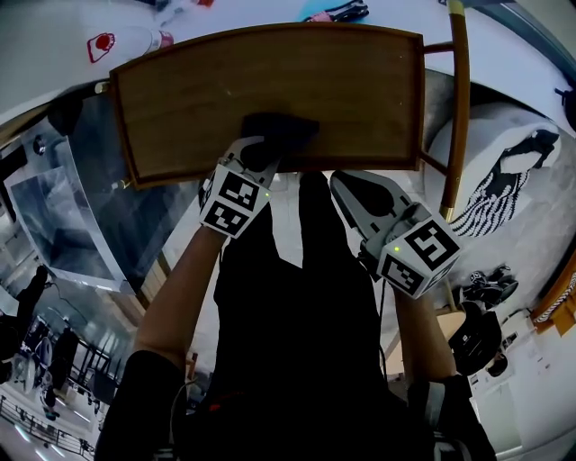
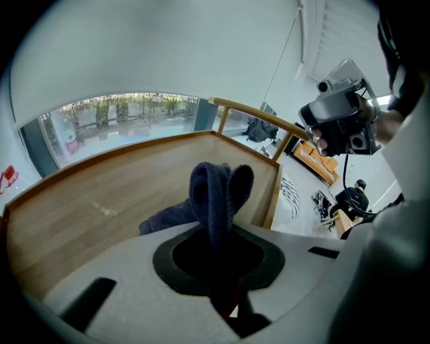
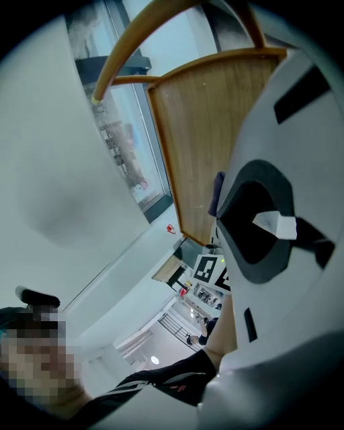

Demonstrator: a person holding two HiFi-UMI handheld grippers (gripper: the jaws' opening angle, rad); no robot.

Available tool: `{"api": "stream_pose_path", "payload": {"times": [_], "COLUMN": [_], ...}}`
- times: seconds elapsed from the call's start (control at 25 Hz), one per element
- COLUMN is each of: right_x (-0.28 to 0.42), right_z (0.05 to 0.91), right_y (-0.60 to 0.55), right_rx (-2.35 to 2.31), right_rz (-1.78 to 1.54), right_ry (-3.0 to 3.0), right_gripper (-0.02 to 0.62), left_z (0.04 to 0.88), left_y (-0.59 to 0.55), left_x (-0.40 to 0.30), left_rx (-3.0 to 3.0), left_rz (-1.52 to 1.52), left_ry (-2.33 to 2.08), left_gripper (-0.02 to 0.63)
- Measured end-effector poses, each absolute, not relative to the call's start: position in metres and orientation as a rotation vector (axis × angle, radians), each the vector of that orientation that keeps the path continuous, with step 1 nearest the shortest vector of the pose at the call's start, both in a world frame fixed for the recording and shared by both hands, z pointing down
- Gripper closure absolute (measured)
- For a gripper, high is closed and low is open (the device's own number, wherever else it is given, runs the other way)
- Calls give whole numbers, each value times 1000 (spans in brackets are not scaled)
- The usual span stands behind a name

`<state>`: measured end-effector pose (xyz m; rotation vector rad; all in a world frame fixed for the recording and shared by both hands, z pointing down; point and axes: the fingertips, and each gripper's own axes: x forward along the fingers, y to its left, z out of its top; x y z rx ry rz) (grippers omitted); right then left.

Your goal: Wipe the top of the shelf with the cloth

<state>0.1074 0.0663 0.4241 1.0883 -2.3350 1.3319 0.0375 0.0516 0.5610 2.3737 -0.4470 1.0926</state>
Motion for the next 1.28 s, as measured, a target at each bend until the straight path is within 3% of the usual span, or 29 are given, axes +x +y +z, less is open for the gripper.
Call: {"api": "stream_pose_path", "payload": {"times": [0.68,1.28], "right_x": [178,200], "right_z": [425,426], "right_y": [74,75], "right_rx": [1222,1261], "right_rz": [1376,1398], "right_ry": [-2301,-2290], "right_gripper": [591,591], "left_z": [559,554], "left_y": [62,79], "left_x": [134,198], "left_rx": [2394,2383], "left_rz": [1091,1039], "left_ry": [-267,-137], "left_gripper": [552,552]}}
